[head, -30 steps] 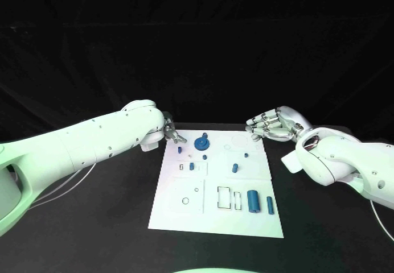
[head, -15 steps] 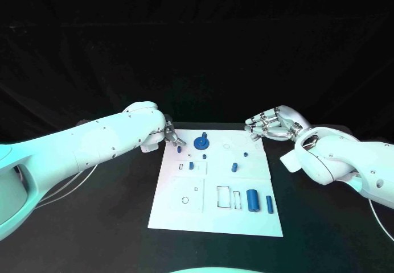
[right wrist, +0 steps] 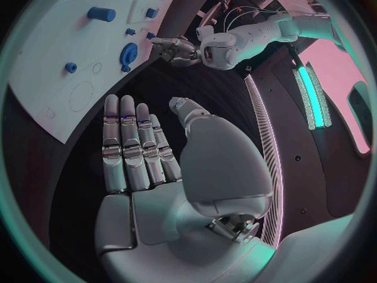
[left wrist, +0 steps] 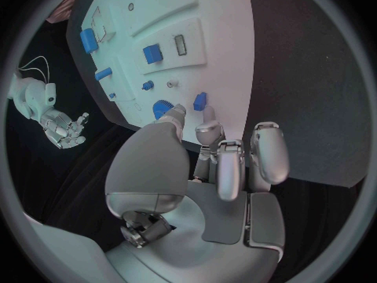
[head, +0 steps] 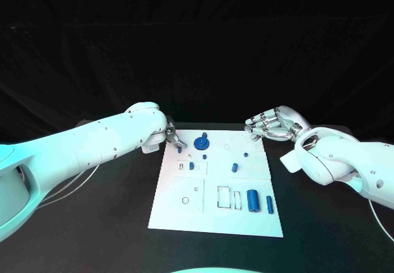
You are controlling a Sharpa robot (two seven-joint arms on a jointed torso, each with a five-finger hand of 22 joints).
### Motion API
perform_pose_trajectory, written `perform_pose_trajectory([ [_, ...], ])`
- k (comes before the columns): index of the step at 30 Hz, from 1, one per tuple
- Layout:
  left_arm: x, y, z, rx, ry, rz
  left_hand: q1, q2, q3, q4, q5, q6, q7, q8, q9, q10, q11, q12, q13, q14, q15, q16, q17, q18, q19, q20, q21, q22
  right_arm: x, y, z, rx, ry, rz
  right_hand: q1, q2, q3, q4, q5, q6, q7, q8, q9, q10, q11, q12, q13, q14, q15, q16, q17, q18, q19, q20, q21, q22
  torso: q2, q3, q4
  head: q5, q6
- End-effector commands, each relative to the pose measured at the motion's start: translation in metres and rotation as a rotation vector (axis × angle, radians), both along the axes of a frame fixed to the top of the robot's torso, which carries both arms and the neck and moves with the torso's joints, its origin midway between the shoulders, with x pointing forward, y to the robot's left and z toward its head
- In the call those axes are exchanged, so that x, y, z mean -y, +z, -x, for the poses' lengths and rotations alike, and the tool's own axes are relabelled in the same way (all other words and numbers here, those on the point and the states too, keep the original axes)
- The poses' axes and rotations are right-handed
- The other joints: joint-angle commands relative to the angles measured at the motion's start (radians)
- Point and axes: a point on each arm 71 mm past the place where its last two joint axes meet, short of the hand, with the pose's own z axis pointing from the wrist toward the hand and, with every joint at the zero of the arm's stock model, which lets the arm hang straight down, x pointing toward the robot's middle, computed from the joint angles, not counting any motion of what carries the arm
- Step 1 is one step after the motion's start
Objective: Assemble the parts on the task board
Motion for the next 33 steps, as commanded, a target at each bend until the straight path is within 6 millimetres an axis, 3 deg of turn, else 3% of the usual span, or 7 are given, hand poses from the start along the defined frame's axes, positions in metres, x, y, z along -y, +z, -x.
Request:
perform_pose_trajectory([
  [1,0.0028,-0.0013,0.0006,-0.021,-0.021,0.002,0.008,0.009,0.001,-0.003,0.001,0.006,0.0,-0.004,-0.002,0.004,0.003,0.005,0.001,0.084,0.003,0.003,0.212,0.003,0.004,0.004,0.0,0.001,-0.0019,-0.0001,0.0007,0.001,0.017,0.0,-0.009,0.003,-0.005,-0.001,0.005,-0.007,0.002,-0.005,0.0,-0.004,0.0,-0.002,-0.001,-0.008,-0.003,-0.003,-0.001,0.002,-0.006,-0.001,-0.006,-0.001,0.0,0.0001,-0.0002,0.0,-0.001],
  [16,0.0037,-0.0022,-0.0002,-0.025,-0.021,0.0,0.044,0.033,0.016,-0.005,0.0,0.017,-0.003,-0.011,-0.013,0.005,0.0,0.008,0.0,0.085,0.001,0.005,0.214,0.002,0.005,0.003,0.0,0.004,-0.0019,-0.0002,0.0007,0.001,0.017,0.0,-0.009,0.005,-0.005,-0.001,0.007,-0.007,0.002,-0.005,0.0,-0.004,0.0,-0.001,-0.001,-0.008,-0.003,-0.003,-0.002,0.003,-0.005,-0.001,-0.007,-0.003,0.001,0.0002,-0.0003,-0.001,-0.003],
  [33,0.0035,-0.0036,-0.0004,-0.042,-0.03,0.003,0.138,0.067,0.078,-0.014,0.002,0.028,-0.01,-0.022,-0.029,0.006,-0.007,0.01,-0.003,0.086,-0.006,0.007,0.216,0.0,0.012,0.0,0.005,0.015,-0.002,-0.0002,0.0007,0.001,0.017,-0.001,-0.009,0.006,-0.005,-0.001,0.008,-0.007,0.002,-0.004,0.0,-0.004,0.0,-0.001,-0.001,-0.008,-0.003,-0.002,-0.002,0.003,-0.005,-0.001,-0.007,-0.004,0.0,0.0006,-0.0009,-0.005,-0.004],
])
